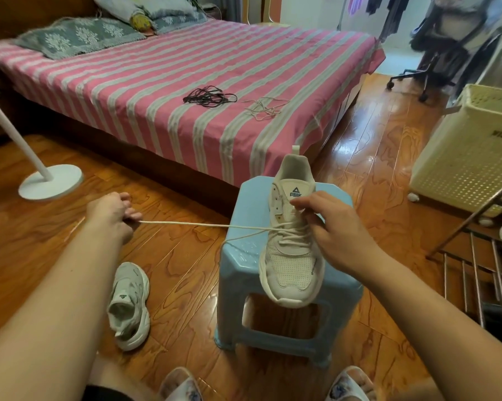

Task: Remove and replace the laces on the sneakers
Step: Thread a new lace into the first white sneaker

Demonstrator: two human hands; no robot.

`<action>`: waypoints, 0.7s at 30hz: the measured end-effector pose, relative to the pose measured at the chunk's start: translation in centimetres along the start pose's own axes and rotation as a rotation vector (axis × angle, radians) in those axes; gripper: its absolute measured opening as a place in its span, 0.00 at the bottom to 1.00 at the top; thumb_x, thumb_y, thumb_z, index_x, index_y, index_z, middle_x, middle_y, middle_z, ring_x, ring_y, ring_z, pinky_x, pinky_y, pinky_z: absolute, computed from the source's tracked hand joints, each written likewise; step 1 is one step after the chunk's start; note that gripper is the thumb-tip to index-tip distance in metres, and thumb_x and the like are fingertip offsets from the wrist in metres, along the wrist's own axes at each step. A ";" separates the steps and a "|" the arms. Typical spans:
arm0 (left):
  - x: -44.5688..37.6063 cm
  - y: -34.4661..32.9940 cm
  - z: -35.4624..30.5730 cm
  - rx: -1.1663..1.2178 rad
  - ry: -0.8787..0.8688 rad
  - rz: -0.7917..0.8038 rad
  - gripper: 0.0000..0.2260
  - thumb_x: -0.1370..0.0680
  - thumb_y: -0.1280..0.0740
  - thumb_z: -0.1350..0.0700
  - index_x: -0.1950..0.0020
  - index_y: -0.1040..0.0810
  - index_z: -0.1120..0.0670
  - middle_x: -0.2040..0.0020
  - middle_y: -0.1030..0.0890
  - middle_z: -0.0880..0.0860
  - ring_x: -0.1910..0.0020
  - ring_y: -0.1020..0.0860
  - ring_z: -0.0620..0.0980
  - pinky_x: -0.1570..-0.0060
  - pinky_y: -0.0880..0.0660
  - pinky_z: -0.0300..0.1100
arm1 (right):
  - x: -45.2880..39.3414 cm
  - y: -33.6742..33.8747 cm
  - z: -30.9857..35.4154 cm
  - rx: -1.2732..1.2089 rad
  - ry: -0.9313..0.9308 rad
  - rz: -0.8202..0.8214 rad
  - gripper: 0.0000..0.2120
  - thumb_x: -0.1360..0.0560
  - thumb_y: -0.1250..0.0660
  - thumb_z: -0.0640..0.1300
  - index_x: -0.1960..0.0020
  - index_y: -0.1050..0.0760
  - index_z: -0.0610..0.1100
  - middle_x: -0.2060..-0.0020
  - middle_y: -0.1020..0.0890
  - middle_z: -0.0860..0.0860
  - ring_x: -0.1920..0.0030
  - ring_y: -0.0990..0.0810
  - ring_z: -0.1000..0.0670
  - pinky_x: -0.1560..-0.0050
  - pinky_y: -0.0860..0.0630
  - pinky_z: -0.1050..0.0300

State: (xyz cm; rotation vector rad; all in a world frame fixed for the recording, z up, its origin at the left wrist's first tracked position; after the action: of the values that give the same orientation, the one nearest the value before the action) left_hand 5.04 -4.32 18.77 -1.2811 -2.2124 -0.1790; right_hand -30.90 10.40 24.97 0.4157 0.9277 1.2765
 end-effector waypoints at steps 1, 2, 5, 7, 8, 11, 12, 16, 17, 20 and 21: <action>-0.5 0.5 -0.2 0.019 -0.012 -0.040 0.10 0.15 0.46 0.57 0.48 0.25 0.54 0.66 0.33 0.48 0.74 0.37 0.42 0.74 0.38 0.34 | -0.1 0.2 0.0 -0.001 -0.006 -0.016 0.17 0.22 0.38 0.29 0.38 0.20 0.43 0.48 0.21 0.52 0.47 0.21 0.52 0.41 0.22 0.53; -1.2 1.2 -0.2 0.047 -0.018 -0.093 0.12 0.16 0.47 0.59 0.48 0.25 0.54 0.65 0.32 0.49 0.74 0.37 0.43 0.75 0.38 0.34 | -0.3 0.4 -0.1 -0.013 -0.023 -0.034 0.18 0.22 0.39 0.28 0.39 0.20 0.42 0.49 0.21 0.52 0.49 0.20 0.53 0.43 0.22 0.55; -3.0 3.6 -0.1 -0.029 -0.035 -0.254 0.16 0.17 0.48 0.59 0.39 0.22 0.54 0.63 0.31 0.49 0.71 0.35 0.44 0.74 0.37 0.36 | -0.5 1.0 -0.8 -0.109 -0.128 -0.038 0.19 0.23 0.41 0.25 0.41 0.19 0.42 0.49 0.20 0.50 0.53 0.17 0.56 0.46 0.21 0.62; -2.5 3.3 -0.2 -0.314 -0.124 -0.239 0.16 0.15 0.46 0.52 0.37 0.21 0.52 0.61 0.28 0.50 0.68 0.33 0.46 0.70 0.34 0.41 | -0.5 1.1 -1.0 -0.154 -0.176 -0.032 0.18 0.22 0.40 0.26 0.42 0.19 0.42 0.50 0.18 0.50 0.53 0.17 0.59 0.49 0.22 0.68; -1.7 2.0 -0.3 -0.465 -0.217 -0.144 0.14 0.14 0.44 0.49 0.39 0.20 0.51 0.61 0.28 0.50 0.67 0.32 0.47 0.68 0.33 0.42 | -0.5 1.0 -1.0 -0.161 -0.184 -0.032 0.16 0.22 0.39 0.27 0.43 0.19 0.43 0.51 0.18 0.51 0.54 0.17 0.59 0.50 0.23 0.69; 3.7 -4.6 -0.2 -0.663 -0.468 0.310 0.11 0.14 0.40 0.49 0.47 0.19 0.51 0.63 0.27 0.49 0.69 0.33 0.46 0.72 0.34 0.40 | -0.8 0.7 -0.8 -0.157 -0.194 -0.029 0.14 0.21 0.37 0.32 0.43 0.19 0.47 0.52 0.18 0.53 0.53 0.18 0.57 0.48 0.21 0.63; 6.0 -6.3 0.2 -0.678 -0.499 0.436 0.11 0.15 0.38 0.52 0.49 0.18 0.52 0.66 0.27 0.48 0.70 0.32 0.45 0.73 0.34 0.40 | -1.0 0.7 -0.8 -0.147 -0.199 -0.026 0.13 0.20 0.36 0.34 0.43 0.19 0.47 0.51 0.18 0.54 0.52 0.18 0.57 0.46 0.21 0.61; 13.0 -9.9 4.3 -0.778 -0.407 0.733 0.10 0.15 0.38 0.58 0.49 0.18 0.55 0.70 0.28 0.47 0.74 0.34 0.44 0.75 0.38 0.40 | -1.7 0.5 -0.6 -0.048 -0.138 0.041 0.11 0.22 0.31 0.39 0.41 0.17 0.47 0.49 0.18 0.55 0.50 0.20 0.57 0.43 0.22 0.58; 14.1 -10.1 5.1 -0.810 -0.400 0.742 0.10 0.15 0.38 0.57 0.50 0.18 0.55 0.70 0.28 0.48 0.74 0.35 0.45 0.76 0.39 0.40 | -1.8 0.3 -0.4 0.012 -0.092 0.068 0.11 0.22 0.30 0.40 0.41 0.17 0.47 0.50 0.18 0.55 0.52 0.21 0.58 0.45 0.22 0.60; 16.1 -10.9 6.3 -0.875 -0.500 0.787 0.10 0.17 0.35 0.51 0.53 0.16 0.51 0.73 0.27 0.43 0.74 0.34 0.44 0.74 0.38 0.39 | -1.6 -0.5 -0.3 0.130 -0.032 0.118 0.08 0.23 0.28 0.40 0.45 0.16 0.45 0.54 0.21 0.54 0.57 0.24 0.58 0.53 0.28 0.68; 16.5 -11.1 6.4 -0.884 -0.538 0.792 0.10 0.17 0.33 0.50 0.53 0.16 0.51 0.72 0.24 0.42 0.73 0.31 0.43 0.72 0.35 0.37 | -1.6 -0.8 -0.3 0.150 -0.023 0.110 0.07 0.23 0.29 0.41 0.46 0.16 0.45 0.55 0.21 0.52 0.56 0.23 0.56 0.53 0.25 0.62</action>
State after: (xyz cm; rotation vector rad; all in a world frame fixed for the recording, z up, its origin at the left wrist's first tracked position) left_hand -13.01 4.67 24.09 -2.8614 -1.8326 -0.5868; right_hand -30.67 8.61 24.83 0.6052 0.9961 1.3032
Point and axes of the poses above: each hand's wrist, its own x-axis away from the middle knuckle, its own y-axis out of the back of the hand, z = x × y, the point moved 5 cm from there along -x, towards the middle knuckle
